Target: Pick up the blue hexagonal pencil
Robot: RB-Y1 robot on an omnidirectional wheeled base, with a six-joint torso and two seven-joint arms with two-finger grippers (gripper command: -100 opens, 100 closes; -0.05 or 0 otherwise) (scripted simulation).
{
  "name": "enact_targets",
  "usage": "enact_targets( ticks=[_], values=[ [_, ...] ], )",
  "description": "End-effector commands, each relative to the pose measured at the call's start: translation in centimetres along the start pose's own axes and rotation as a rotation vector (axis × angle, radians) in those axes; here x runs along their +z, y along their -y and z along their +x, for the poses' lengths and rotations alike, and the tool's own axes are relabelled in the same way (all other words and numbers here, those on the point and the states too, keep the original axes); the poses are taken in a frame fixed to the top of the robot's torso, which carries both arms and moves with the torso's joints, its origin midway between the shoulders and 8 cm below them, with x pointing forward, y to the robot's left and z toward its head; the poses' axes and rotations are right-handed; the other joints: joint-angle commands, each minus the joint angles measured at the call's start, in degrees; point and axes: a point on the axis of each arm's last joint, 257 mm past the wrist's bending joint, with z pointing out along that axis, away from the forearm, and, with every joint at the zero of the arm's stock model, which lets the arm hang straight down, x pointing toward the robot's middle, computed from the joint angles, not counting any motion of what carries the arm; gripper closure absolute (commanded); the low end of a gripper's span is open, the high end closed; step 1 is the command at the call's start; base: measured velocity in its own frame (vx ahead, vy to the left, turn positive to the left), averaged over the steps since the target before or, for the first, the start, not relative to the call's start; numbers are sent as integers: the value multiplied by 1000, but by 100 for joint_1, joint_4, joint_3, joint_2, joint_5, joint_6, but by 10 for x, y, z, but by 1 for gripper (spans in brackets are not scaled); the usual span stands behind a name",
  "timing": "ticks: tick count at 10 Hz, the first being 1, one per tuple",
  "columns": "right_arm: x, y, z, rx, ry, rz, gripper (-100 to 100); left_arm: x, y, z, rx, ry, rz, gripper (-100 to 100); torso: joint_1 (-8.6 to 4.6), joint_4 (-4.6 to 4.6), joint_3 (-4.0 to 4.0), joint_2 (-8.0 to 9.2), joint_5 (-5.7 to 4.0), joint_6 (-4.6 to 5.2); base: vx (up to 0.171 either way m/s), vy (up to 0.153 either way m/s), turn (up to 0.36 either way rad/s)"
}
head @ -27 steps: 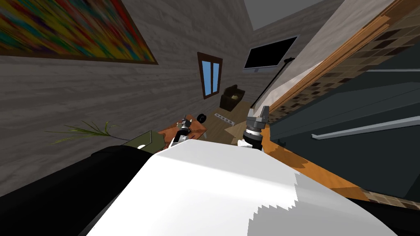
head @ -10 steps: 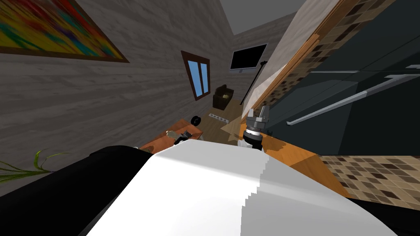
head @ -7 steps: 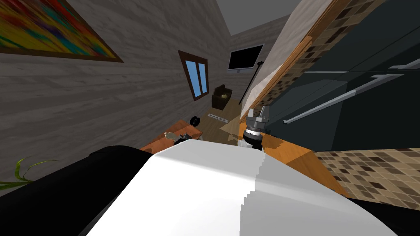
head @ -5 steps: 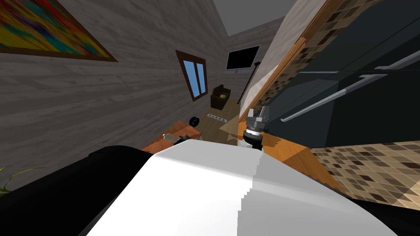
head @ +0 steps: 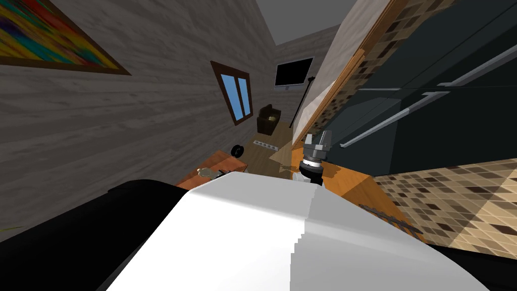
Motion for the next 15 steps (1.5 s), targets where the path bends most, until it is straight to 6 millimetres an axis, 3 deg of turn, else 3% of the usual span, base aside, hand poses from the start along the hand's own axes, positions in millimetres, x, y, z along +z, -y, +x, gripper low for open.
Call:
enact_targets(
  ticks=[1,10,15],
  values=[
    [0,0,0,0,0,0,0,3,-9,-18,-37,44,-46,-100,0,0,0,0,0,0,9,20,-128],
    [0,0,0,0,0,0,0,0,-48,-106,-194,263,-235,-100,3,0,0,0,0,1,7,24,-113],
    [0,0,0,0,0,0,0,-11,-57,-143,-259,367,-306,-100,4,0,1,2,0,-1,1,27,-94]
  ],
)
